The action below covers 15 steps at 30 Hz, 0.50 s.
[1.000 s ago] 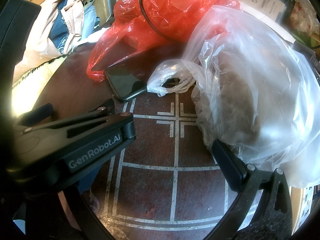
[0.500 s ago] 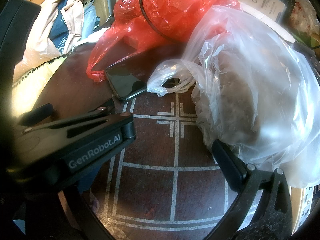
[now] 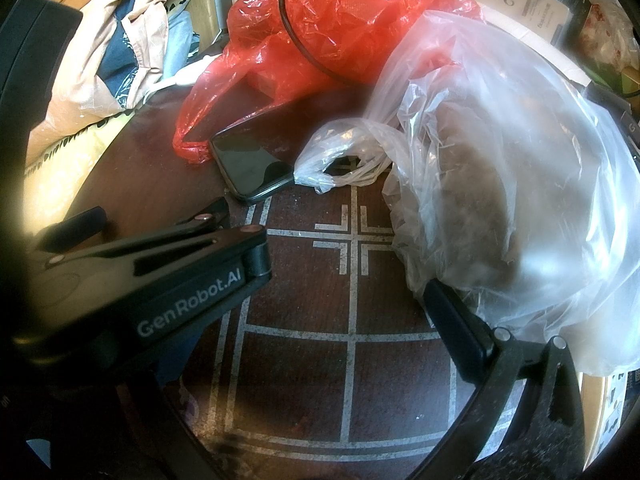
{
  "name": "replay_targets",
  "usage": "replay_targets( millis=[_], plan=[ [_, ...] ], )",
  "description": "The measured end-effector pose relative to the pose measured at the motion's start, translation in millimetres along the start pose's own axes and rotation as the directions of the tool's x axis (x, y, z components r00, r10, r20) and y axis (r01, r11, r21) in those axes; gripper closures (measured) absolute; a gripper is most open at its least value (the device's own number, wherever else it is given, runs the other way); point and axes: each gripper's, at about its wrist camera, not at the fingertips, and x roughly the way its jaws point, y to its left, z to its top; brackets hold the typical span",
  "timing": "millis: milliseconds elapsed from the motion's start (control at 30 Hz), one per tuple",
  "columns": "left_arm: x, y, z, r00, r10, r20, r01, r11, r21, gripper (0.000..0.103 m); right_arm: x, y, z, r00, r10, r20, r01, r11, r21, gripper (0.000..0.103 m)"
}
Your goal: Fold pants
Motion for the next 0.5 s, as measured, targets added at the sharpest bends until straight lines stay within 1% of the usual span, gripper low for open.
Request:
replay_targets(
  millis=[67, 100, 167, 200, 300, 333, 367, 400, 433, 500],
  plan=[
    [0.4, -0.5, 1.0, 1.000, -0.003, -0.014, 0.003, 1.000, 0.012, 0.000, 0.0, 0.0, 0.0, 1.000, 0.000, 0.000, 0.000, 1.000, -0.001, 0.000],
    [0.4, 1.2, 3.1, 0.999, -0.024, -0.043, 0.026, 0.999, 0.031, 0.000, -0.1, 0.2, 0.1, 1.000, 0.005, -0.002, -0.005, 1.000, -0.009, 0.000],
    [-7.4, 9.9, -1.8, 0.998, -0.042, -0.040, 0.042, 0.999, 0.005, 0.000, -4.7, -3.9, -3.3, 0.999, 0.029, -0.017, -0.030, 0.998, -0.046, 0.000],
    [-17.4, 16.0, -6.0, 0.999, -0.041, -0.019, 0.041, 0.999, -0.010, 0.000, -5.5, -4.4, -4.3, 0.999, 0.041, -0.020, -0.042, 0.997, -0.058, 0.000],
    [-68.3, 38.8, -23.2, 0.997, 0.023, 0.071, -0.021, 0.999, -0.031, 0.000, -10.7, -2.5, -9.8, 0.998, 0.063, -0.025, -0.065, 0.993, -0.099, 0.000],
    [-90.2, 50.9, -31.3, 0.993, 0.049, 0.107, -0.044, 0.998, -0.047, 0.000, -14.6, -0.5, -12.4, 0.997, 0.074, -0.027, -0.076, 0.990, -0.120, 0.000],
    [-114.8, 66.6, -41.1, 0.987, 0.092, 0.135, -0.082, 0.994, -0.076, 0.000, -18.9, 0.4, -14.4, 0.996, 0.085, -0.022, -0.087, 0.988, -0.129, 0.000],
    [-138.6, 81.9, -51.1, 0.978, 0.135, 0.159, -0.119, 0.987, -0.106, 0.000, -24.6, 1.5, -16.5, 0.993, 0.113, -0.016, -0.114, 0.984, -0.139, 0.000],
    [-160.6, 95.0, -61.0, 0.968, 0.166, 0.187, -0.143, 0.981, -0.133, 0.000, -35.2, 5.0, -19.6, 0.987, 0.159, 0.001, -0.157, 0.974, -0.166, 0.000],
    [-213.3, 122.8, -86.3, 0.938, 0.255, 0.237, -0.209, 0.957, -0.202, 0.000, -55.8, 14.3, -27.8, 0.984, 0.173, 0.047, -0.158, 0.960, -0.233, 0.000]
  ],
)
